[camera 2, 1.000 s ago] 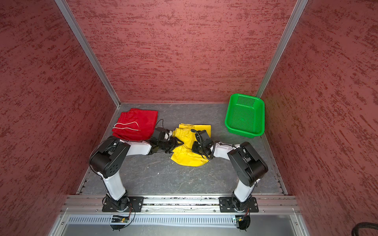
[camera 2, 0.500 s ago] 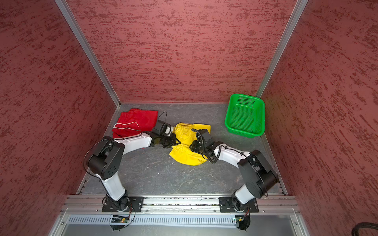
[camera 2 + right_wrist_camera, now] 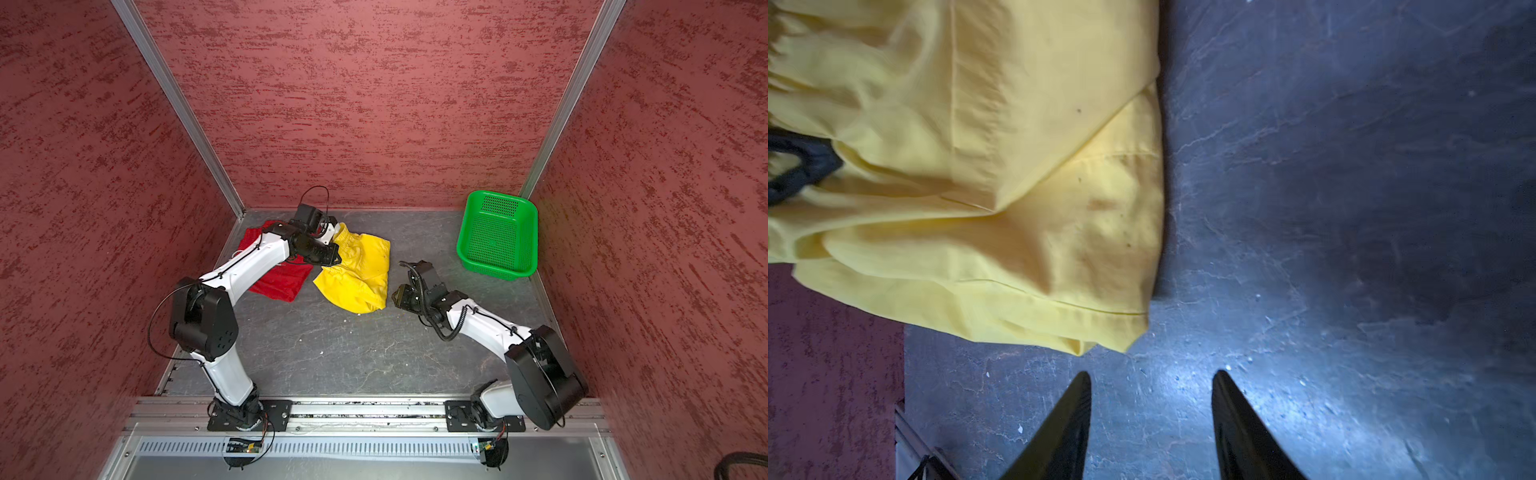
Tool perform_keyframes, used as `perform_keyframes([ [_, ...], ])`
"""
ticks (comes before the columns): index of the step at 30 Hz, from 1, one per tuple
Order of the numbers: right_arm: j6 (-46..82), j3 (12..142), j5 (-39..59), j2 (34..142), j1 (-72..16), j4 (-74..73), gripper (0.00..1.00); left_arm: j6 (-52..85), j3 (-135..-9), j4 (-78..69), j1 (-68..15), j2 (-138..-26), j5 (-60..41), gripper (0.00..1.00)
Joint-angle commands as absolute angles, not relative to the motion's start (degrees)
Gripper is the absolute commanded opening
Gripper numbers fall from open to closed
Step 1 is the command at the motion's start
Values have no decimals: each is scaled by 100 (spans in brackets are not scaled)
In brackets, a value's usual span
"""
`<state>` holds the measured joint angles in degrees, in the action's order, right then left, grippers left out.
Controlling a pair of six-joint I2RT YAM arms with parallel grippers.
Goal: Fold and stack the shorts
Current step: 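Carry the yellow bundle with the left gripper onto the folded red shorts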
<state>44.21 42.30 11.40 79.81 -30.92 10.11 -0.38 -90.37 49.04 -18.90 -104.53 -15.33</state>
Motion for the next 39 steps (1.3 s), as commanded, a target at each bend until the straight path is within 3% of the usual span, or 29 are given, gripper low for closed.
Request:
perform_keyframes([
  [1,4500,4145,1114,7872,-3063,949,49,-1043,-9528,5602,-1561,-10783,-1272,0],
  [17,4639,3826,1072,7687,-3058,832,49,-2156,-11287,6462,-711,-11409,-851,0],
  [39,4597,3910,968,7568,-3059,1044,49,-2474,-11654,6711,-277,-10728,-987,0],
])
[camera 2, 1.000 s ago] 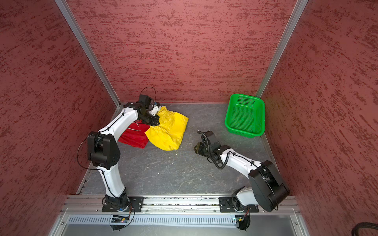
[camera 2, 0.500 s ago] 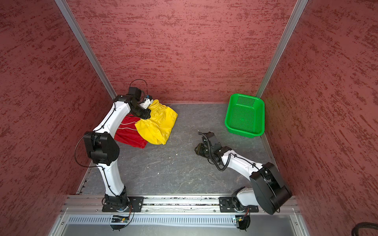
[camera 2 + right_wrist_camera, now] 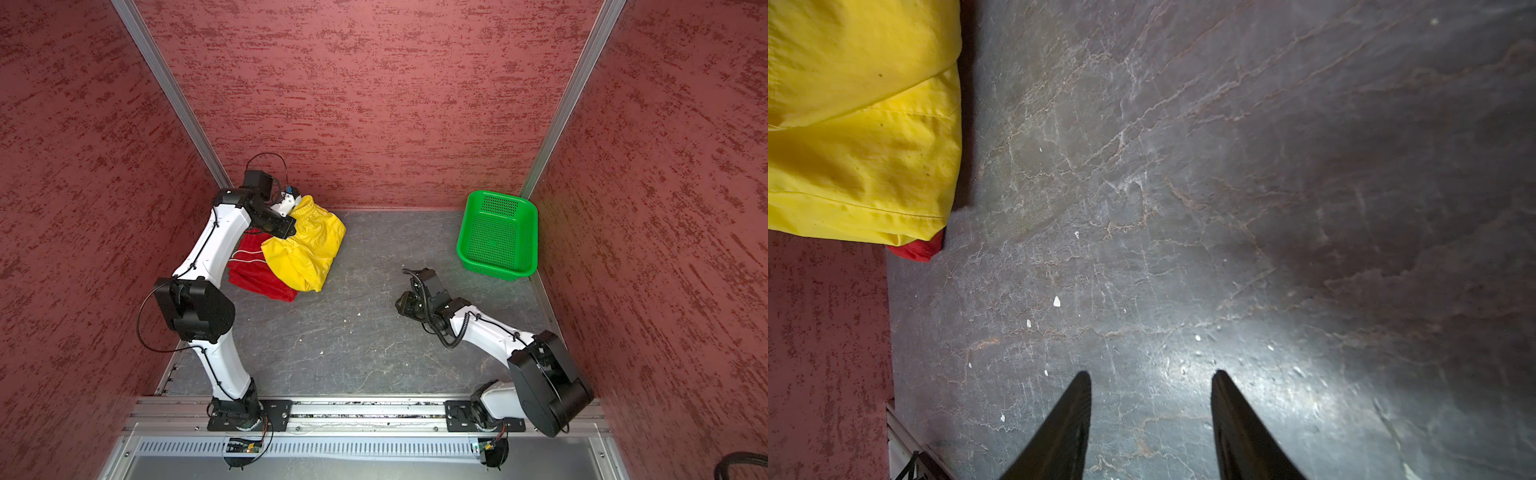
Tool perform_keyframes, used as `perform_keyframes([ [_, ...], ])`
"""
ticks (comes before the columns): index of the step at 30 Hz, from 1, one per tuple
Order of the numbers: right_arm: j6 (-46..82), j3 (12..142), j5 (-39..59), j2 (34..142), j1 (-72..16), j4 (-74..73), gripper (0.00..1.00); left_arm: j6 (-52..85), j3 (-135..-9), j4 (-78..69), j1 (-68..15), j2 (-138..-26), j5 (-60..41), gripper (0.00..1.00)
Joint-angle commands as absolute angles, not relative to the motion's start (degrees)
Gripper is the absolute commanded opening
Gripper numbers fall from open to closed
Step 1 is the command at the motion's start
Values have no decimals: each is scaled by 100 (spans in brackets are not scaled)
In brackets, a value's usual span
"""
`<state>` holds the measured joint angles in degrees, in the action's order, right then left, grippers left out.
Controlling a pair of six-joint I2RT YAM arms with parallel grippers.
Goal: Fold and stack the shorts
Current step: 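Carry the yellow bundle with the left gripper onto the folded red shorts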
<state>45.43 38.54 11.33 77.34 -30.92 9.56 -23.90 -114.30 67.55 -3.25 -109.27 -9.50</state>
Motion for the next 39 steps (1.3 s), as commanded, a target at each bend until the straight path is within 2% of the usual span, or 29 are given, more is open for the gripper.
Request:
perform_keyframes([
  [1,4600,3903,937,7522,-3059,1048,48,-2486,-11678,6690,-268,-10697,-960,0],
  [25,4583,3927,848,7378,-3059,1212,48,-2601,-11944,6779,191,-10646,-1367,0],
  [39,4571,3925,818,7375,-3055,1286,48,-2562,-11874,6740,532,-11321,-1246,0],
])
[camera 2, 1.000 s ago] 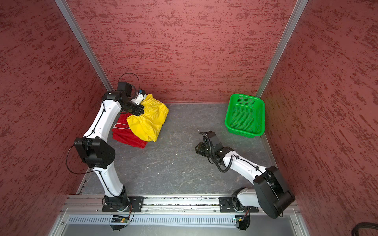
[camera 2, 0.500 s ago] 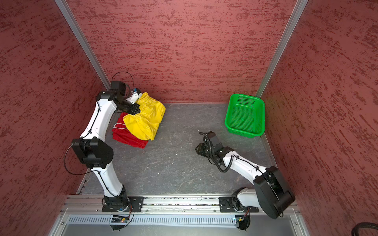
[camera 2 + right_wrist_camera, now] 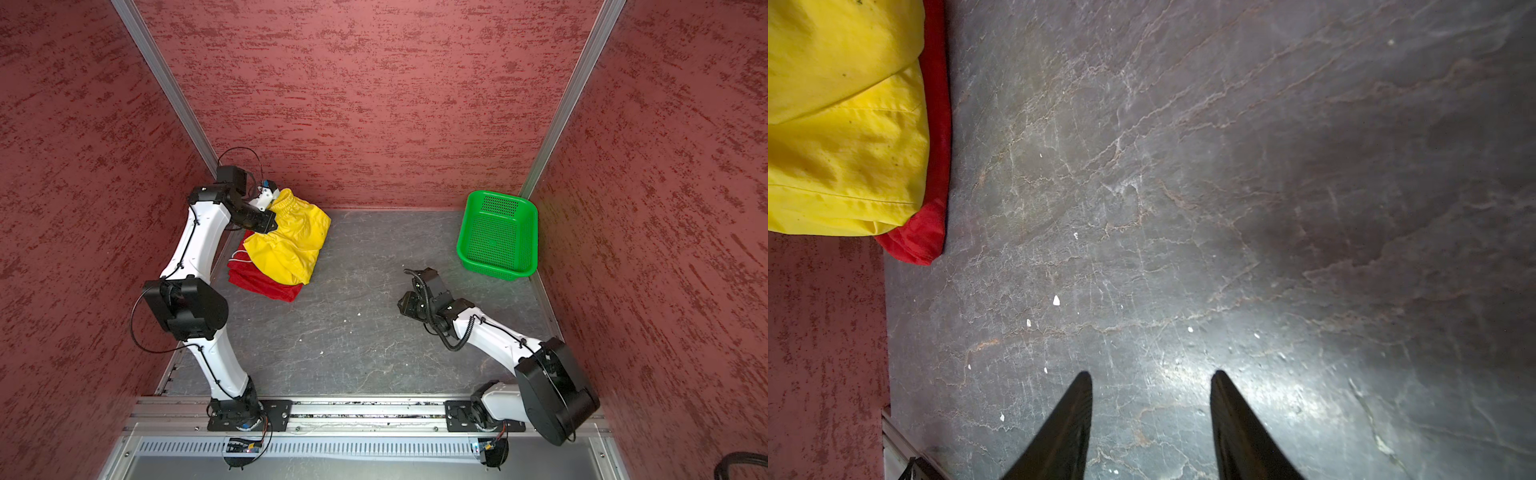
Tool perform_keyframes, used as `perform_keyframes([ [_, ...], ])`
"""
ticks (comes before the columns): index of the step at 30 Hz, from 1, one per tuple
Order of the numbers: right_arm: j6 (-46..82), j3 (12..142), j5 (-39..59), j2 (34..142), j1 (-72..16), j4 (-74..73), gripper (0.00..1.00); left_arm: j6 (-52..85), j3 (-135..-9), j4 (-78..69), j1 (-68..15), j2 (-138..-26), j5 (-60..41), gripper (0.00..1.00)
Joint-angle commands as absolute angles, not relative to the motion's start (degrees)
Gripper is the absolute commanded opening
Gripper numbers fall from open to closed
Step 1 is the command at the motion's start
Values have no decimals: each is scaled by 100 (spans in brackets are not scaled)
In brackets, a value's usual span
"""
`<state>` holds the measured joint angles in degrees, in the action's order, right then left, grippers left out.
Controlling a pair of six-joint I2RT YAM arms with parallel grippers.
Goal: Fold and stack the shorts
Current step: 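Carry the yellow bundle with the left gripper onto the folded red shorts, then lower the yellow shorts onto the red shorts and open the left gripper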
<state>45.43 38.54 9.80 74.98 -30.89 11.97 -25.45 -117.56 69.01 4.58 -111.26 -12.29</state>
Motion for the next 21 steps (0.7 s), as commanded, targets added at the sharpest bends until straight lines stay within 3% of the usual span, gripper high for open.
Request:
perform_keyframes([
  [1,4570,3922,810,7370,-3053,1290,48,-2554,-11874,6720,553,-11373,-1203,0],
  [12,4564,3946,765,7338,-3056,1373,48,-2083,-12050,6651,1198,-12050,-618,3],
  [17,4584,3971,756,7334,-3055,1396,48,-1730,-12145,6645,1494,-12394,-414,28],
  [20,4589,3998,738,7322,-3055,1413,48,-1474,-12417,6799,1607,-12606,-263,61],
  [21,4590,4014,738,7321,-3053,1419,49,-1408,-12480,6818,1622,-12618,-186,68],
])
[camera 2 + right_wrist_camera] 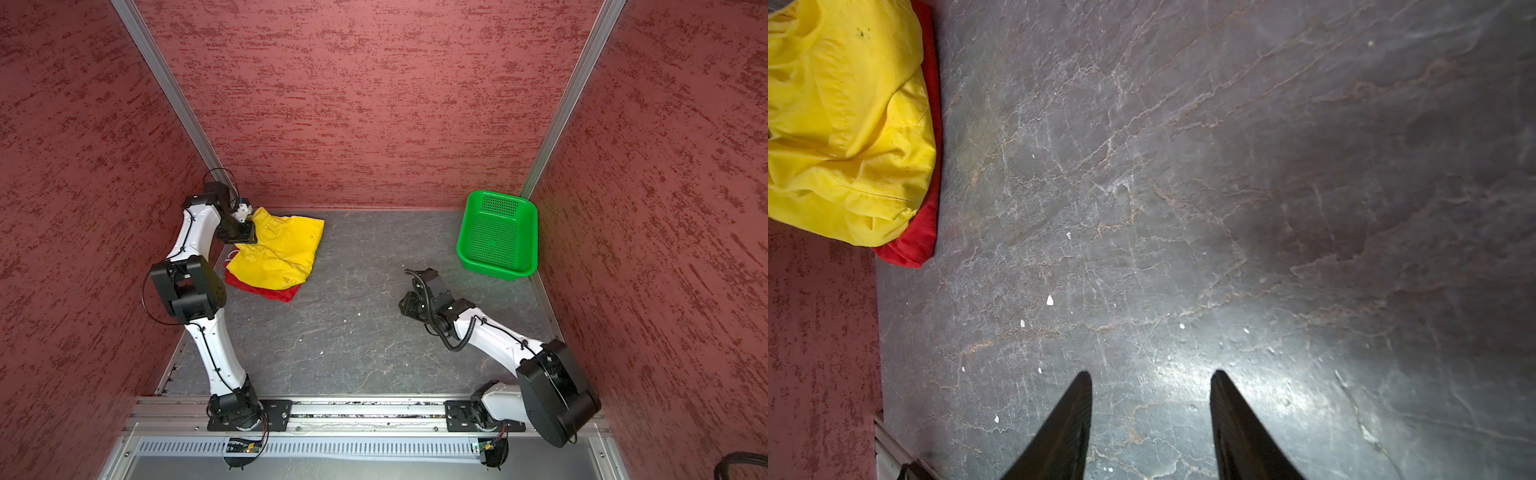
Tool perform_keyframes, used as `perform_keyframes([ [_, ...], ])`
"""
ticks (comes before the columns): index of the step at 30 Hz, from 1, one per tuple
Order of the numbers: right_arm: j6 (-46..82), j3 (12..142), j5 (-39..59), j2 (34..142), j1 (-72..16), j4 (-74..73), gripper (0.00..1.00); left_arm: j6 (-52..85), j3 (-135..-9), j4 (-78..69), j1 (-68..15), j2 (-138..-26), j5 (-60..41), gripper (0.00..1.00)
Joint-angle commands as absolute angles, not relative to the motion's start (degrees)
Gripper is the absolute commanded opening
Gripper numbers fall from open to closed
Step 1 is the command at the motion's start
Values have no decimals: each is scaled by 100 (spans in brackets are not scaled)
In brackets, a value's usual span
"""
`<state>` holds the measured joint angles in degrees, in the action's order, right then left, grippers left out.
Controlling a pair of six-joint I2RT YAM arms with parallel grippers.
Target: Fold and stack the shorts
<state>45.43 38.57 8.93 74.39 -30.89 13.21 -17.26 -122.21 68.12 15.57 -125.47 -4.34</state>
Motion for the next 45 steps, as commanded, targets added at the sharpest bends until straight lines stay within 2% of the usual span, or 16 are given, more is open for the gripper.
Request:
perform_keyframes([
  [1,4588,4037,731,7319,-3058,1429,49,-1345,-12547,6841,1634,-12612,-86,74],
  [4,4582,4115,721,7324,-3059,1448,49,-1148,-12754,6921,1613,-12455,225,85],
  [7,4586,4186,728,7349,-3055,1433,50,-963,-12929,7059,1568,-12125,319,87],
  [10,4555,4270,738,7403,-3055,1437,50,-923,-12695,6950,1396,-11621,16,85],
  [15,4505,4416,780,7477,-3057,1432,50,-933,-11461,5933,1046,-11006,-581,76],
  [22,4466,4419,784,7427,-3058,1500,51,-663,-11321,5183,949,-11848,-600,74],
  [35,4528,4236,703,7328,-3055,1503,51,-42,-12495,5259,934,-14016,-531,87],
  [40,4535,4314,708,7348,-3053,1460,51,-48,-12542,5286,901,-13896,-532,90],
  [45,4321,4575,534,7337,-3050,1522,53,-67,-12588,5437,809,-12927,-410,91],
])
